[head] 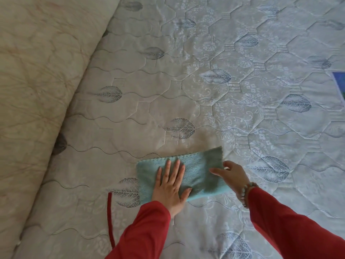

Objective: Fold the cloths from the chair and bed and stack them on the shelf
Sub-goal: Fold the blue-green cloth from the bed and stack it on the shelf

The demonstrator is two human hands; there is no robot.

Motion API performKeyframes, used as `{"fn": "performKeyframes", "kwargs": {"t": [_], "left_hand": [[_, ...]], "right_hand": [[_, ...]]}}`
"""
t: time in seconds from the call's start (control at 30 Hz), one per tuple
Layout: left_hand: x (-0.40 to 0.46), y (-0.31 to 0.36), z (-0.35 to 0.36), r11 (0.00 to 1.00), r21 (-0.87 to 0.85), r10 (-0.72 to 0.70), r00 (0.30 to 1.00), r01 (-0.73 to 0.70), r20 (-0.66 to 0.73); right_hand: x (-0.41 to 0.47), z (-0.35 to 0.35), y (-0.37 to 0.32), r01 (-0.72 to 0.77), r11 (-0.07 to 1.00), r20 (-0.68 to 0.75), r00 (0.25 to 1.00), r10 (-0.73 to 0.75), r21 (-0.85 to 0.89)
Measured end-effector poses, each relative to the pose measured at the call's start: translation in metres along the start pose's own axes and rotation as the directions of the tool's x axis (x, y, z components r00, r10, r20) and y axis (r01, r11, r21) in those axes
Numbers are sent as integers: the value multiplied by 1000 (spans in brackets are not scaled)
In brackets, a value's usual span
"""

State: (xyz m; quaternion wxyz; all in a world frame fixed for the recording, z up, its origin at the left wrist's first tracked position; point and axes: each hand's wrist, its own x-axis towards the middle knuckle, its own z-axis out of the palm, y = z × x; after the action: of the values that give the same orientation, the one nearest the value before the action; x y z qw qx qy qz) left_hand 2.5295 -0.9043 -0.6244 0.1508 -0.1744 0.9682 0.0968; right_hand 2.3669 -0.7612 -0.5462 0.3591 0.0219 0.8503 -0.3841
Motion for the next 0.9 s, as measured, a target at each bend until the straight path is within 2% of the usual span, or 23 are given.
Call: {"fn": "performKeyframes", "kwargs": {"t": [0.1, 0.17, 0.2, 0.23, 0.27, 0.3, 0.33, 0.37, 0.4, 0.43, 0.5, 0.7, 0.83, 0.9], "left_hand": [[-2, 0, -19, 993, -115, 20, 1000, -21, -9], [-7, -3, -36, 932, -363, 4, 999, -20, -45], [-11, -5, -47, 857, -515, -56, 995, 6, -81], [-16, -8, -60, 746, -664, -155, 984, 56, -91], [-19, -12, -74, 569, -810, -276, 961, 144, -23], [-22, -17, -87, 318, -913, -352, 926, 256, 137], [-23, -22, -96, 53, -937, -361, 881, 346, 305], [-25, -29, -101, -156, -900, -343, 832, 407, 435], [-26, -36, -103, -299, -854, -327, 795, 426, 511], [-28, -43, -105, -365, -825, -323, 772, 432, 547], [-32, -51, -106, -396, -808, -340, 748, 435, 570], [-37, -63, -95, -389, -809, -406, 706, 441, 580], [-35, -66, -87, -254, -838, -445, 711, 483, 545], [-36, -70, -79, -122, -867, -482, 735, 483, 477]], "right_hand": [[-13, 14, -20, 49, 999, -19, 999, -49, -11], [-25, 29, -35, 112, 994, 4, 994, -112, -6], [-32, 38, -42, 141, 990, 25, 990, -141, -7], [-38, 47, -48, 171, 985, 55, 984, -171, -10], [-43, 59, -53, 200, 980, 83, 977, -199, -6], [-49, 70, -58, 227, 974, 105, 968, -226, 1], [-53, 82, -61, 247, 969, 121, 962, -245, 1], [-57, 94, -64, 260, 966, 130, 957, -257, -5], [-60, 107, -64, 258, 966, 141, 957, -255, -2], [-63, 118, -64, 244, 970, 157, 957, -243, 9], [-65, 138, -61, 231, 973, 192, 955, -226, 1], [-60, 171, -47, 208, 976, 183, 964, -194, -60], [-60, 176, -45, 228, 970, 215, 955, -206, -84], [-61, 174, -45, 269, 955, 260, 938, -230, -125]]}}
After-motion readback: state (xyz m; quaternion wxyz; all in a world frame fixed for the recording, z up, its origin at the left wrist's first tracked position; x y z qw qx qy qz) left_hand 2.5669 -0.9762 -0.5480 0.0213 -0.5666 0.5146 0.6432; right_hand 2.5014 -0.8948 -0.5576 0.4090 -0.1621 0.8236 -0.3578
